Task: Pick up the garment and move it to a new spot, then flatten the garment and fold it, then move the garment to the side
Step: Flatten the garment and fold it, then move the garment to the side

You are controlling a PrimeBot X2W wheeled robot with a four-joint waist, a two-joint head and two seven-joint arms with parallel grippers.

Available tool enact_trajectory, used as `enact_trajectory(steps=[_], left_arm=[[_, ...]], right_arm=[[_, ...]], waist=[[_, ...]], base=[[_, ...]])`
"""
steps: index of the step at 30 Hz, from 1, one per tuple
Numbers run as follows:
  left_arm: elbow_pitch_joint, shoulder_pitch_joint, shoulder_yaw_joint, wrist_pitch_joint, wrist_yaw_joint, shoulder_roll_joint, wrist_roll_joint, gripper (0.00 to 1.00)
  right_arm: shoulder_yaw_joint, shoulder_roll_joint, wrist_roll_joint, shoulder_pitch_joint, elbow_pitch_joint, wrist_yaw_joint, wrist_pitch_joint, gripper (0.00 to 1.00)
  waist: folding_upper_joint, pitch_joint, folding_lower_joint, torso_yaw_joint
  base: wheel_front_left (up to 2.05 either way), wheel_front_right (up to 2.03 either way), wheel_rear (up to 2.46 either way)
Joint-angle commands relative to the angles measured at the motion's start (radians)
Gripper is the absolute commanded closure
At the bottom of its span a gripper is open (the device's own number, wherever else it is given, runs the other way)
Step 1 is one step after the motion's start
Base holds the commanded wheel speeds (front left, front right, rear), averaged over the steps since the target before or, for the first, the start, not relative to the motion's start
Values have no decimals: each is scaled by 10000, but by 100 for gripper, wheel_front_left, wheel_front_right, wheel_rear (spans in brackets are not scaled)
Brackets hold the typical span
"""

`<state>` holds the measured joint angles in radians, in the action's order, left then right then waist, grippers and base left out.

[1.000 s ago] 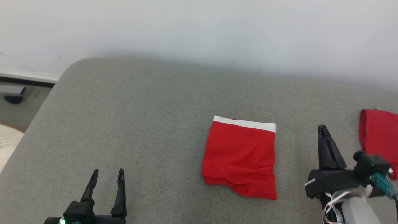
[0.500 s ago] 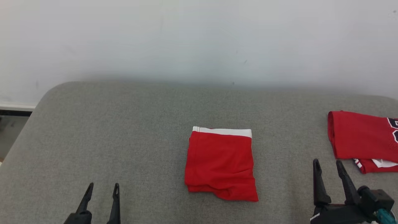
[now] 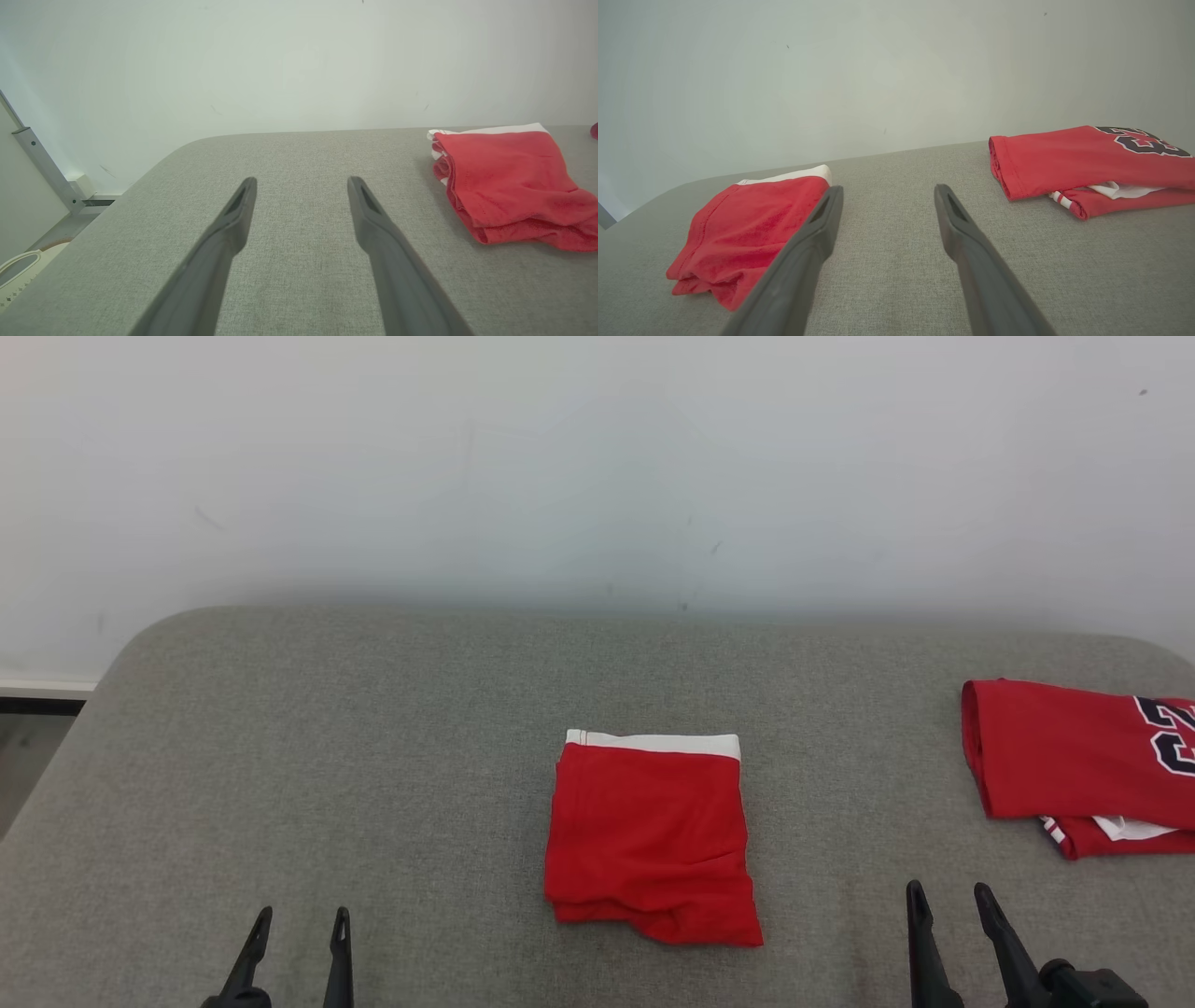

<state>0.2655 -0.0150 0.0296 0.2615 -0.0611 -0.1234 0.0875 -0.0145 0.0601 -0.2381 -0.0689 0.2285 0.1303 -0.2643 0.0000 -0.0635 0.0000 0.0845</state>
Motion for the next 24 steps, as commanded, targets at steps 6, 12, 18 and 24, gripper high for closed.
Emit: enact_trajectory(steps=[6, 12, 18, 24], left_arm=[[-127, -27, 14, 37, 114, -79, -123, 0], [-169, -78, 8, 35, 167, -113, -78, 0], [-336, -261, 144, 33, 308, -38, -126, 0], [-390, -267, 175, -18, 337, -118, -45, 0]], right_arm=[[-33, -85, 161, -125, -43, 1, -10, 0], [-77, -99, 247, -78, -92, 1, -10, 0], [-108, -103, 151, -82, -84, 1, -10, 0], [-123, -103, 116, -114, -35, 1, -10, 0]], waist=[[0, 16, 0, -153], [0, 73, 0, -289], [0, 75, 0, -281], [0, 64, 0, -254]], base=[[0, 0, 0], [0, 0, 0], [0, 0, 0], [0, 0, 0]])
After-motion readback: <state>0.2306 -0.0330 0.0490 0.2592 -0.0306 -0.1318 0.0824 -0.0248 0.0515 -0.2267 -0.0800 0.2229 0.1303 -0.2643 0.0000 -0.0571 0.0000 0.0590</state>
